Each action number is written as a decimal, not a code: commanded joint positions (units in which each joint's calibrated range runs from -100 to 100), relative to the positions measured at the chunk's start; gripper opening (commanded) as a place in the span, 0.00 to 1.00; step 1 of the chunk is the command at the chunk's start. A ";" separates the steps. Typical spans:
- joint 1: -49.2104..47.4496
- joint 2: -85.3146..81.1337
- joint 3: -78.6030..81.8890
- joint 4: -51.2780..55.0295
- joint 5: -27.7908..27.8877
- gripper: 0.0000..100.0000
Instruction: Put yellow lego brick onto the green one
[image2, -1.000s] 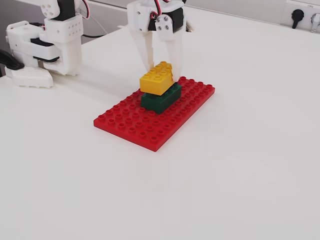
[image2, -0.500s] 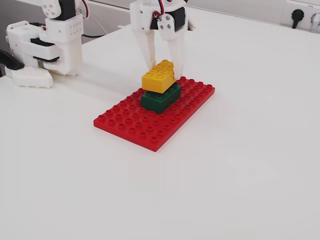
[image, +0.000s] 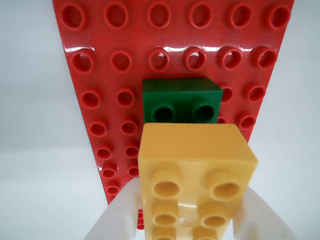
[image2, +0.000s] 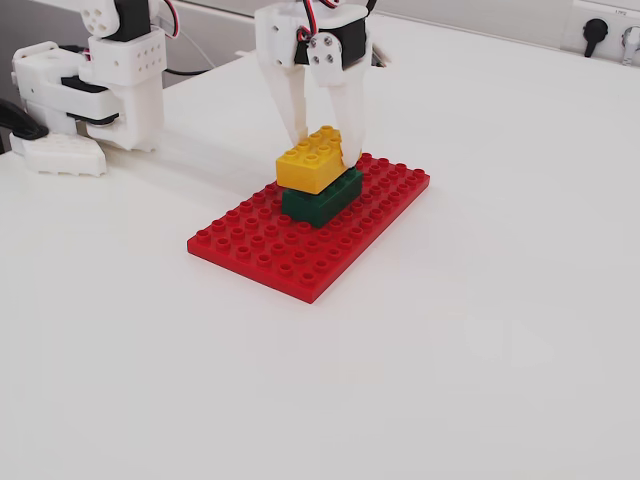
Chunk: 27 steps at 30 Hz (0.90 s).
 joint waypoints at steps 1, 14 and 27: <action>-0.48 -0.18 0.84 -2.02 -0.17 0.12; -2.32 -0.18 1.47 -2.80 -0.01 0.11; -2.83 -0.18 1.47 -2.80 -0.27 0.11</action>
